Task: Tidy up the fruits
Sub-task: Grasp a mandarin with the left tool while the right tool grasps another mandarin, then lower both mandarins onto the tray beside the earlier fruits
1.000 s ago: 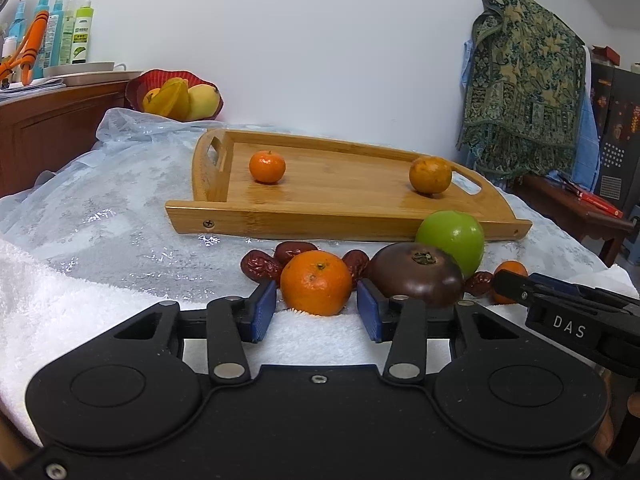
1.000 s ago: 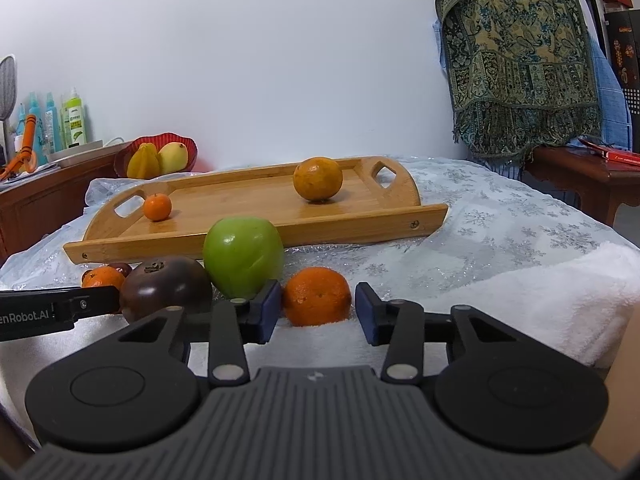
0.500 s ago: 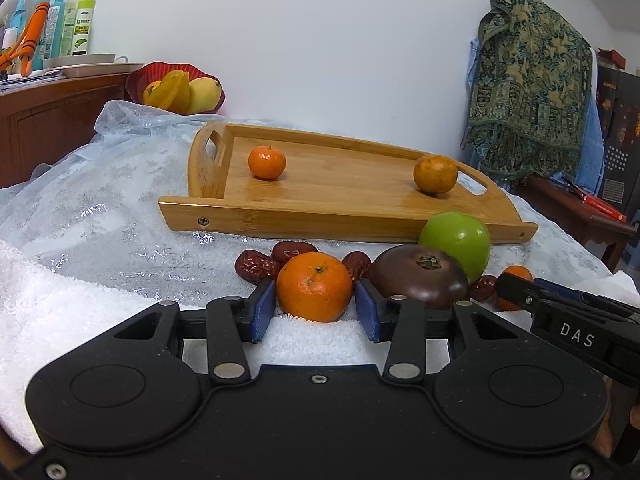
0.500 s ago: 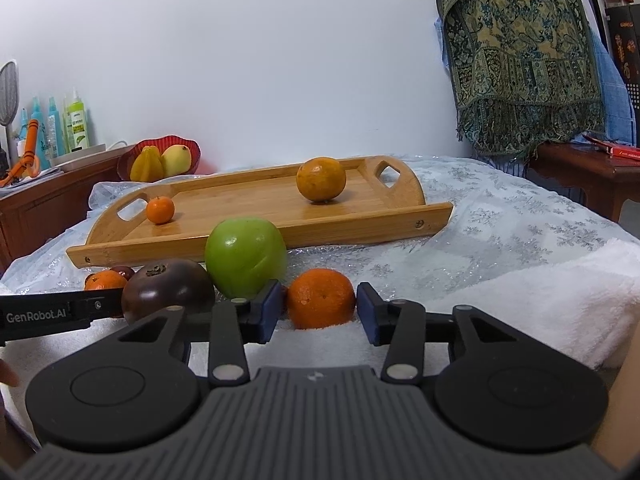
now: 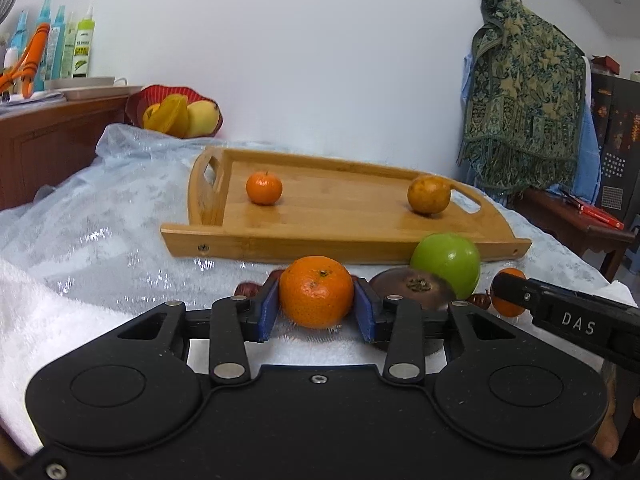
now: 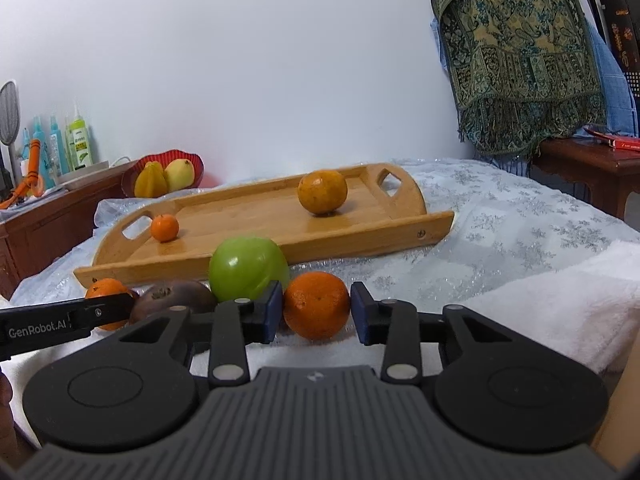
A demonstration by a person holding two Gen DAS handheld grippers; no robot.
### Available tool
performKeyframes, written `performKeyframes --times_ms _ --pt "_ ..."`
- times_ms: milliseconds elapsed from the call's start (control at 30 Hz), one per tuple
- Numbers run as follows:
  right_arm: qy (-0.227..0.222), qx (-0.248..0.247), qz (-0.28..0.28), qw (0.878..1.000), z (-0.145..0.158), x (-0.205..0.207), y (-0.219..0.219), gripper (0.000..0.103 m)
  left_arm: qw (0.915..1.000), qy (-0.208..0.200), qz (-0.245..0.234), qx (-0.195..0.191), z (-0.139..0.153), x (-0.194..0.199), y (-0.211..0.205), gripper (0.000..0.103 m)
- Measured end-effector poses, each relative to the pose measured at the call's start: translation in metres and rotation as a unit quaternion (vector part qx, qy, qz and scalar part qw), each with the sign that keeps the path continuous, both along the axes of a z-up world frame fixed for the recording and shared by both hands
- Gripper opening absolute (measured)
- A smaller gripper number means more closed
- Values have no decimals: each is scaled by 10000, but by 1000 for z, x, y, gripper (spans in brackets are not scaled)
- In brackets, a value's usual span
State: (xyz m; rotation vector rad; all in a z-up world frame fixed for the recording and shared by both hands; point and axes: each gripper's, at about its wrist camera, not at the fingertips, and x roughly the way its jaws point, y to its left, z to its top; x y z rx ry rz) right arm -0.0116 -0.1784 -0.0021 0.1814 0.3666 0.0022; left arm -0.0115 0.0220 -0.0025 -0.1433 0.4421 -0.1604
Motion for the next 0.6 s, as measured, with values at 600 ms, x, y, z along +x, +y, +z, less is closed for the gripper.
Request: performKeyframes --times_ms 600 --pt "349 -425 -44 9985 40 99 -30 41 9991 151 185 359 35 90 2 38"
